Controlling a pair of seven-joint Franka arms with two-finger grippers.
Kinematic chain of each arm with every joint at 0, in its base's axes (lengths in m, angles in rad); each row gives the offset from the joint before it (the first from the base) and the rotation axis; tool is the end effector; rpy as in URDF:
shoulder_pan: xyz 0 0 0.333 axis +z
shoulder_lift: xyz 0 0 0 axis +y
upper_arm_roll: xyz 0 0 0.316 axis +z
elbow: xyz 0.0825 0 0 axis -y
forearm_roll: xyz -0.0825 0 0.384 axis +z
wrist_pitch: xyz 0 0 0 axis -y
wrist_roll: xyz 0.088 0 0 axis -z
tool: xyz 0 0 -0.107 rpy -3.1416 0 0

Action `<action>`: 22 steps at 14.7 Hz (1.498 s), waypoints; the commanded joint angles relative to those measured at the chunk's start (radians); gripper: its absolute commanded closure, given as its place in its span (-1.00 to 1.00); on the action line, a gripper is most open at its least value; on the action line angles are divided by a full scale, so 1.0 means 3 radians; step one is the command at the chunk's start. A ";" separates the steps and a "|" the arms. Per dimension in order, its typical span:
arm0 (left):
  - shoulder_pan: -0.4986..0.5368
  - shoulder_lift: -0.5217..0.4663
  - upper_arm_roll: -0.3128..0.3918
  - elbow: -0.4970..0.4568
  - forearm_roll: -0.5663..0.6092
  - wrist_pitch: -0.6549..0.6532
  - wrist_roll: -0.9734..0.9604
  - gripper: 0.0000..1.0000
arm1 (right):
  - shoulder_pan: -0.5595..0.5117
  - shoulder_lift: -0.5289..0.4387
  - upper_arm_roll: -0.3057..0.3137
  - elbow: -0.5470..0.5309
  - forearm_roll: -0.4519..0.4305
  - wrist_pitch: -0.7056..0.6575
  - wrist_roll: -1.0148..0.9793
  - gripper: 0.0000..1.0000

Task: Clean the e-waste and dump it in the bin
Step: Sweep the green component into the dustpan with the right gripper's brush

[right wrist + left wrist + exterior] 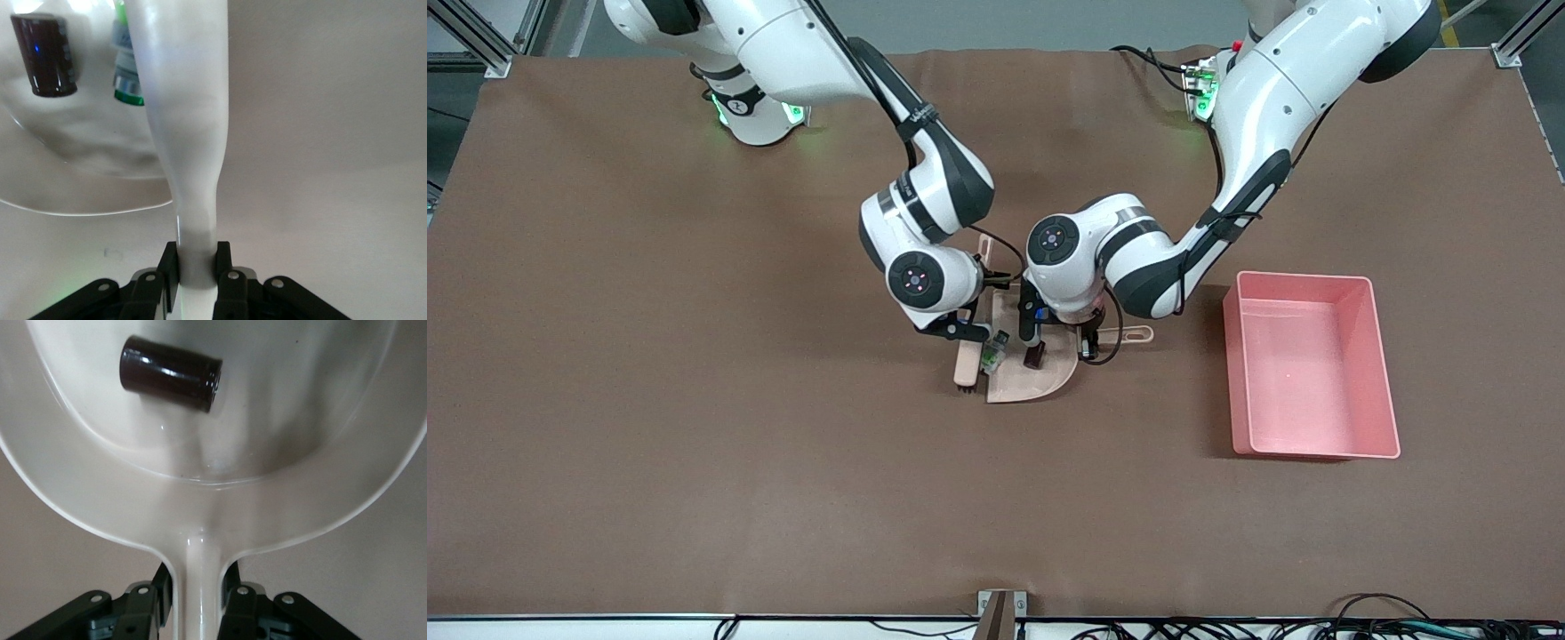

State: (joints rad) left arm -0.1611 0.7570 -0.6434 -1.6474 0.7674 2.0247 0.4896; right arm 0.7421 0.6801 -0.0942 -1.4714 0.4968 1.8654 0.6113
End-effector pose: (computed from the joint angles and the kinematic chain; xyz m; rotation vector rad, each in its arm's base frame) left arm 0.5217 -0.4135 0.2212 -2.0025 2.0980 0.2004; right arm 0.5201 0.4526 0.2648 -2.9038 0.2404 0.6702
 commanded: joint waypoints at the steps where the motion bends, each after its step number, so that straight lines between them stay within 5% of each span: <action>1: -0.0066 0.0120 0.0023 0.0097 0.0024 -0.0030 -0.0078 0.86 | -0.0075 -0.0079 0.0013 -0.0060 0.0021 -0.0067 -0.0130 0.99; 14: -0.0107 0.0156 0.0033 0.0097 0.0040 -0.0030 -0.0098 0.86 | 0.0113 0.0166 0.0018 -0.0076 -0.0102 0.0337 -0.0243 0.99; 22: -0.0102 0.0156 0.0028 0.0097 0.0040 -0.0030 -0.0098 0.86 | 0.0298 0.0289 0.0033 -0.0040 0.0200 0.0659 -0.0105 0.99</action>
State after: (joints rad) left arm -0.1704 0.7580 -0.6379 -1.6427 0.7675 2.0177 0.4864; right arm 0.8176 0.7619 -0.0851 -1.4877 0.5293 2.0532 0.5507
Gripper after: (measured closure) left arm 0.665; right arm 0.736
